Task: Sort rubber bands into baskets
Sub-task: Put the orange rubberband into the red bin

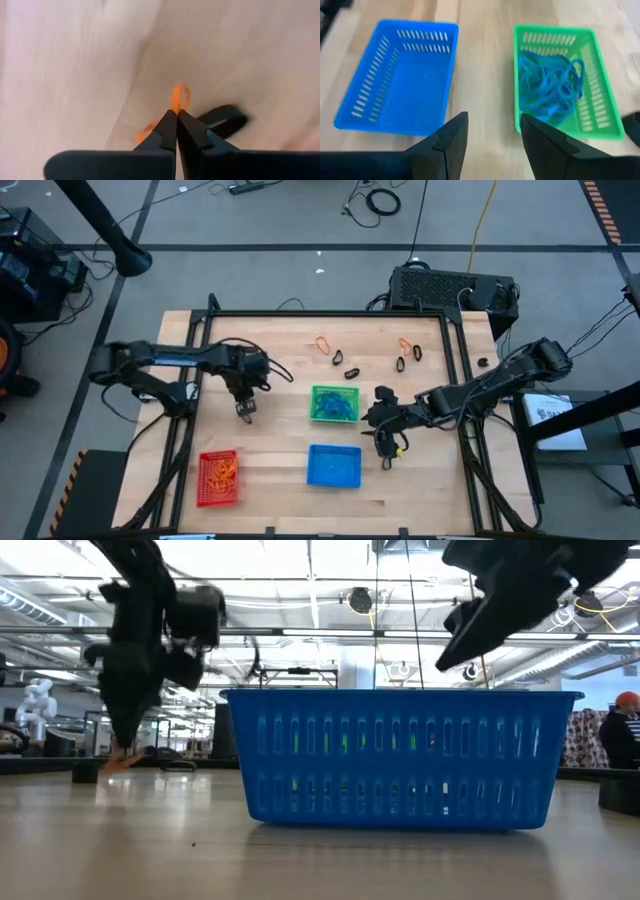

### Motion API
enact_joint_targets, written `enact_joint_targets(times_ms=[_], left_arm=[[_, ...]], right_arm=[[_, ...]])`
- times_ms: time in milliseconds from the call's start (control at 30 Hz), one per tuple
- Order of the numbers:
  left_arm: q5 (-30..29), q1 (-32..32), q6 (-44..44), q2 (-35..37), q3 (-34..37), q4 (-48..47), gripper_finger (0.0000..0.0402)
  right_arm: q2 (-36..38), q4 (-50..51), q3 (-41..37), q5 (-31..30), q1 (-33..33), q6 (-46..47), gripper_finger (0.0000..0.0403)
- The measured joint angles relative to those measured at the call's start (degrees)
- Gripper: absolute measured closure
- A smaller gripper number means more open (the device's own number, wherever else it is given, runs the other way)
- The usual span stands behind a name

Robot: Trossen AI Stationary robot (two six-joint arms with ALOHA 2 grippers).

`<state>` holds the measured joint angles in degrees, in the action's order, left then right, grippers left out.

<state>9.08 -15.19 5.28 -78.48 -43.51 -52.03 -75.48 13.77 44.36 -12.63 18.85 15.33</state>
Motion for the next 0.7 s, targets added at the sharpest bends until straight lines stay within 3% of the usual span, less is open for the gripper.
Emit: enact_joint_targets(times_ms=[200,367,700], left_arm=[[0.6,5.9,7.6,9.4,-4.5,-1.9,0.0398],[7.3,15.9,25.0,15.2,-4.9,-5.2,0.0398],[5.7,40.4,57.3,16.8,-4.9,-6.8,0.0399]], right_arm=[[0.0,-0.7,-0.3,-6.3,0.0,-0.2,0.0227],[-0.5,-1.3,-0.7,-10.0,0.0,0.5,0.0227],[-0.5,-0.5,0.2,-9.9,0.0,-6.5,0.0227]])
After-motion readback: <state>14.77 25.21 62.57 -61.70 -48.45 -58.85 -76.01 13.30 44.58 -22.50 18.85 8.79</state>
